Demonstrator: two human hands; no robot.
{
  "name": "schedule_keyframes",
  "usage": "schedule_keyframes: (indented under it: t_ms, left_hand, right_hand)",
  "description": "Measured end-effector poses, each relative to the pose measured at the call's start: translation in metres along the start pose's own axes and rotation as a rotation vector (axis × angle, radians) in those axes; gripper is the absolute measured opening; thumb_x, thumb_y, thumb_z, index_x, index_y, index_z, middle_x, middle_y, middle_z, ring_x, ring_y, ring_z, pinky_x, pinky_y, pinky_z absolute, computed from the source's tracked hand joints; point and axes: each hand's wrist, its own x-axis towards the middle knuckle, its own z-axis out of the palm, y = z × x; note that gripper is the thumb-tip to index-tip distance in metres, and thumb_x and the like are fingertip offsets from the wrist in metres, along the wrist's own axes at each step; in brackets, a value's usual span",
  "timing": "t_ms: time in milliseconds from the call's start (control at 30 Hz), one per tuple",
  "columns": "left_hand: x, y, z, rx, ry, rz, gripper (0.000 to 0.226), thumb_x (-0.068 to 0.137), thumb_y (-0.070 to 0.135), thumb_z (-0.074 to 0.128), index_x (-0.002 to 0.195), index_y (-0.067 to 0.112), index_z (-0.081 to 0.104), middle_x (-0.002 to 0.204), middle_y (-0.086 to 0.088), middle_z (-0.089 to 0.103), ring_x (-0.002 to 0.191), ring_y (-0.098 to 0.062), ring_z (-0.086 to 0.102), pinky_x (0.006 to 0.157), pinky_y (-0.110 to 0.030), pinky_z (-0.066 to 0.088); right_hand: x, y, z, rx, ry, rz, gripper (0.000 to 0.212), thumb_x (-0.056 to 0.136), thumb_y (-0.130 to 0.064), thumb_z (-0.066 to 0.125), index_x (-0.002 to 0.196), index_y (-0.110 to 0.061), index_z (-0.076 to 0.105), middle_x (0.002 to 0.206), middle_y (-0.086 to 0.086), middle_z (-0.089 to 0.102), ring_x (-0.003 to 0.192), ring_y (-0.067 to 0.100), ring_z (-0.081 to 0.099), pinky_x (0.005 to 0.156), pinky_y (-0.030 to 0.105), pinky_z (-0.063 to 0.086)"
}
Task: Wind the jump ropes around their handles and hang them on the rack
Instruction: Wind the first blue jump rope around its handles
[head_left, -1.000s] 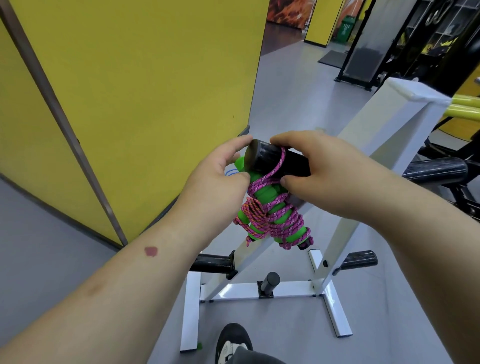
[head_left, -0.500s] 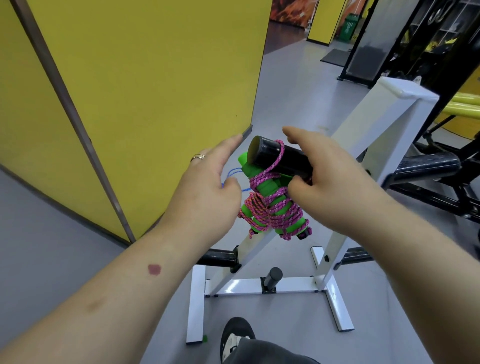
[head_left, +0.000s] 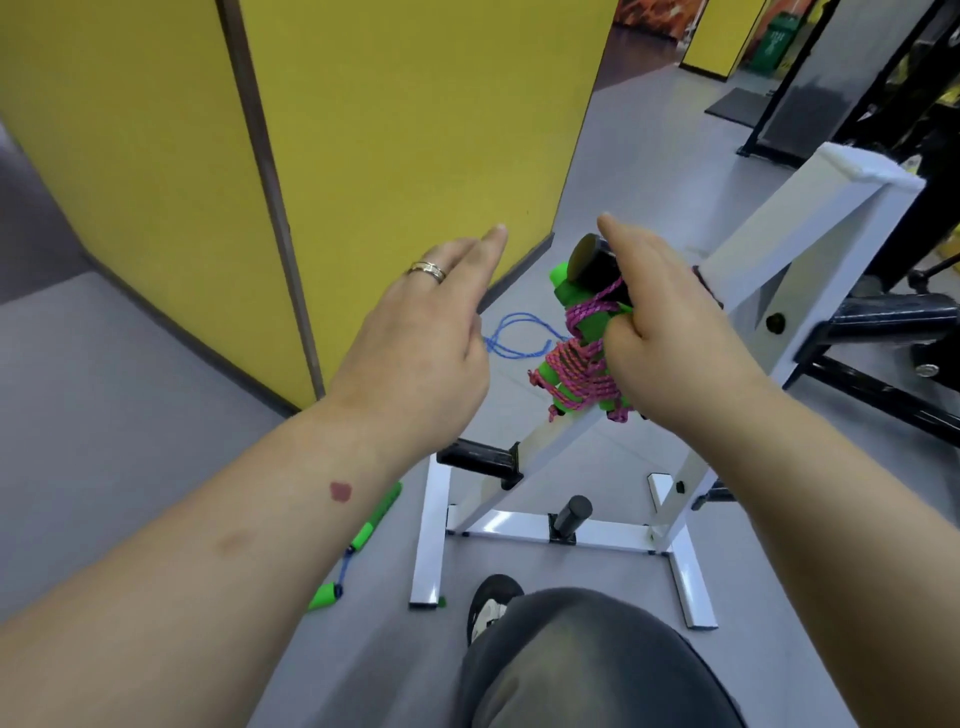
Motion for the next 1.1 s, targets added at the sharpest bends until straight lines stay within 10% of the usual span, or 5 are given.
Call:
schedule_keyframes:
  t_ms: [433, 1100]
  left_hand:
    - [-0.083, -0.093, -0.037, 0.257, 0.082, -0.234, 0.07, 0.1, 0.007, 0.045, 0.164, 0.02, 0.022, 0.167, -0.007, 0.031, 0.153, -0.034, 0.028, 0.113, -0.055, 0.038]
    - [-0.23, -0.274, 0.037, 0.394, -0.321, -0.735, 0.076, 0.093, 0.032, 0.02, 0.165, 0.024, -0.002, 0.174, -0.003, 0.01, 0.16, -0.033, 0.008, 0.124, -0.049, 0.018]
  right_hand:
    - [-0.015, -0.131, 0.112, 0.024, -0.178, -0.233, 0.076, 0.086, 0.005, 0.042, 0.158, -0.005, 0.018, 0.165, 0.01, 0.022, 0.152, 0.022, 0.016, 0.119, 0.025, 0.012]
    - [-0.104, -0.125, 0.385, -0.11, -0.797, -0.072, 0.086, 0.089, -0.011, 0.053, 0.159, -0.013, 0.005, 0.167, 0.01, 0.011, 0.151, 0.029, 0.019, 0.12, 0.042, 0.026]
